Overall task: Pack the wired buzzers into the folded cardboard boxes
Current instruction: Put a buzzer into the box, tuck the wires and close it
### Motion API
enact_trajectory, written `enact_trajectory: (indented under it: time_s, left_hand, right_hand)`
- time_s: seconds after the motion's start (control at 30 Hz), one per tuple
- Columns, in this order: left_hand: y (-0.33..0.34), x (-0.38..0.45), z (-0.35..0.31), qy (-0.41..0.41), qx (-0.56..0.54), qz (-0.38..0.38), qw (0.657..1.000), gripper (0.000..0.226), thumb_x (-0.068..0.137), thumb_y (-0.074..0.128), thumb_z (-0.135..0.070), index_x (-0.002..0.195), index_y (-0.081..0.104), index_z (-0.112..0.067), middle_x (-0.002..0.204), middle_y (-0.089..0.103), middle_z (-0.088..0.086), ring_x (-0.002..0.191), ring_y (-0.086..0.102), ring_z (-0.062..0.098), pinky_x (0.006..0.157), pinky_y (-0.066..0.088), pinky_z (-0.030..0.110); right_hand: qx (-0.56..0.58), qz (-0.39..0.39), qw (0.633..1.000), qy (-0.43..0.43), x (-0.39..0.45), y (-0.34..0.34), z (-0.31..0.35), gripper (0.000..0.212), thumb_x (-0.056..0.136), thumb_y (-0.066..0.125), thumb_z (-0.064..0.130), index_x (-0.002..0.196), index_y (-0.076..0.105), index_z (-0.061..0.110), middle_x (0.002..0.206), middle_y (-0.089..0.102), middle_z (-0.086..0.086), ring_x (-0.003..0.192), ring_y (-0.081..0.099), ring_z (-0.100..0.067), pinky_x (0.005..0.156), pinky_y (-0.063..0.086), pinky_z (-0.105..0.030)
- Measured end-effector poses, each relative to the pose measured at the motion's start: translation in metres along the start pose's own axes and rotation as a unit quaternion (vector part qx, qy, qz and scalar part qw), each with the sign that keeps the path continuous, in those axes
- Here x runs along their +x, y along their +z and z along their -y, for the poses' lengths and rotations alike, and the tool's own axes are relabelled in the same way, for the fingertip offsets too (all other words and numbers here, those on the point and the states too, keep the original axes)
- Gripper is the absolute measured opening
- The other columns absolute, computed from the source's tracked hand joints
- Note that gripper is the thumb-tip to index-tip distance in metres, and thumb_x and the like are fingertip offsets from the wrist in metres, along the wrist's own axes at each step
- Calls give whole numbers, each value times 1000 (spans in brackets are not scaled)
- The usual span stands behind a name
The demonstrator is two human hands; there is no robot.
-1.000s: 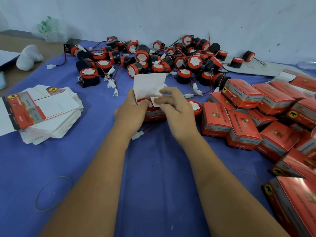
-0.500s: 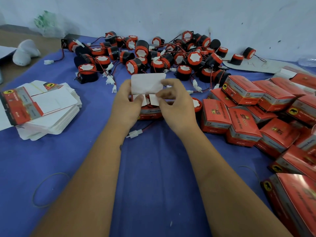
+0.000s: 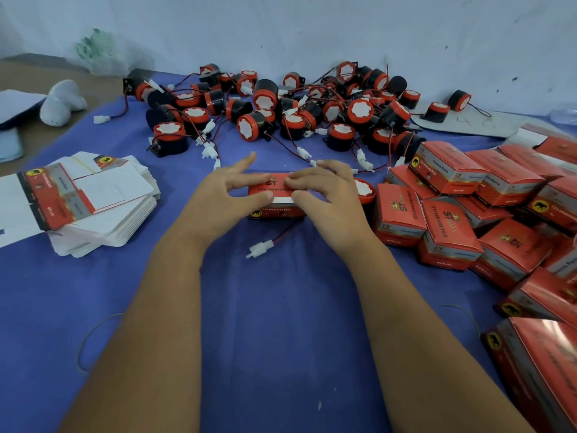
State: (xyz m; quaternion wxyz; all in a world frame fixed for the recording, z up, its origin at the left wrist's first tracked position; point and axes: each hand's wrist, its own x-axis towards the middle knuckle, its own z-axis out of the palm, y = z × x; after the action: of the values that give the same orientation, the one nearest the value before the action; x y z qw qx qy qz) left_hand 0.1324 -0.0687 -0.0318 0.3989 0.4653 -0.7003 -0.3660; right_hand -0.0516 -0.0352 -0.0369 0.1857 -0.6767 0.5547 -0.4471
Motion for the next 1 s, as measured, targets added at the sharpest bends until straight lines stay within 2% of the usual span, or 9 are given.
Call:
enact_trajectory:
  time_s: [0.1, 0.2, 0.33, 0.43, 0.57, 0.7, 0.77, 0.9, 1.0]
  left_hand:
    - [2, -3, 8, 10, -13, 4, 1000, 38, 82, 76, -22, 119, 68, -28, 140, 54, -13, 130, 46, -2, 111, 40, 30]
    - [5, -1, 5, 21, -31, -17, 999, 27, 86, 73, -17, 110, 71, -30, 135, 60, -7, 126, 51, -2, 106, 44, 25]
    - [8, -2, 2, 25, -84, -43, 995, 22, 91, 68, -19, 93, 72, -40, 119, 68, -10, 115, 59, -3, 94, 51, 21]
    - [10, 0, -1, 35, -83, -71, 993, 19, 91, 68, -22, 91, 71, -41, 114, 70, -11, 105, 64, -2, 86, 52, 15]
    - [14, -2, 0, 31, -93, -59, 993, 20, 89, 69, -18, 93, 71, -37, 128, 64, -1, 120, 57, 3, 100, 51, 30]
    - [16, -3, 0, 35, -53, -73, 995, 21, 91, 68, -20, 107, 69, -35, 135, 60, -4, 127, 50, 2, 108, 43, 37]
    - [17, -2, 2, 43, -21, -85, 995, 23, 92, 67, -21, 113, 70, -30, 136, 59, -4, 126, 50, 3, 108, 43, 33]
    - [20, 1, 7, 49, 10, -68, 996, 26, 94, 65, -22, 117, 68, -33, 142, 54, -6, 128, 45, -4, 99, 36, 6]
    - [18, 1, 10, 32, -19, -30, 999, 28, 92, 66, -32, 118, 63, -43, 148, 47, -13, 130, 39, -11, 102, 33, 10]
  right_hand:
    - [-41, 18, 999, -20, 1, -3, -3, 30, 87, 71, 22, 117, 70, 16, 120, 63, 7, 112, 39, 4, 100, 27, -4]
    - [-64, -3, 997, -35, 2, 0, -3, 30, 88, 71, 22, 118, 70, 15, 116, 66, 2, 108, 46, -4, 92, 25, 2]
    - [-98, -39, 992, -62, 4, 3, 1, 25, 91, 67, 28, 113, 72, 18, 105, 70, 2, 104, 55, -14, 87, 32, -6]
    - [-115, -73, 988, -77, 5, 4, 2, 21, 91, 66, 28, 109, 74, 18, 101, 72, 1, 99, 60, -19, 86, 42, -22]
    - [-96, -75, 991, -60, 3, 4, 0, 22, 89, 69, 25, 110, 73, 19, 111, 71, 4, 106, 61, -17, 95, 49, -34]
    - [-98, -39, 992, -64, 0, 2, -4, 32, 87, 71, 22, 120, 69, 21, 132, 61, 1, 125, 52, -16, 104, 41, -31]
    - [-151, -53, 982, -100, 0, 1, -5, 31, 85, 74, 18, 116, 71, 16, 124, 60, -6, 118, 53, -25, 97, 44, -36]
    - [-242, -78, 957, -142, 2, 4, -1, 22, 83, 75, 15, 103, 75, 7, 94, 63, -9, 91, 57, -29, 78, 47, -40]
    - [-282, -64, 947, -137, 3, 5, 3, 18, 87, 69, 18, 102, 74, 8, 94, 63, -7, 92, 56, -28, 80, 43, -39]
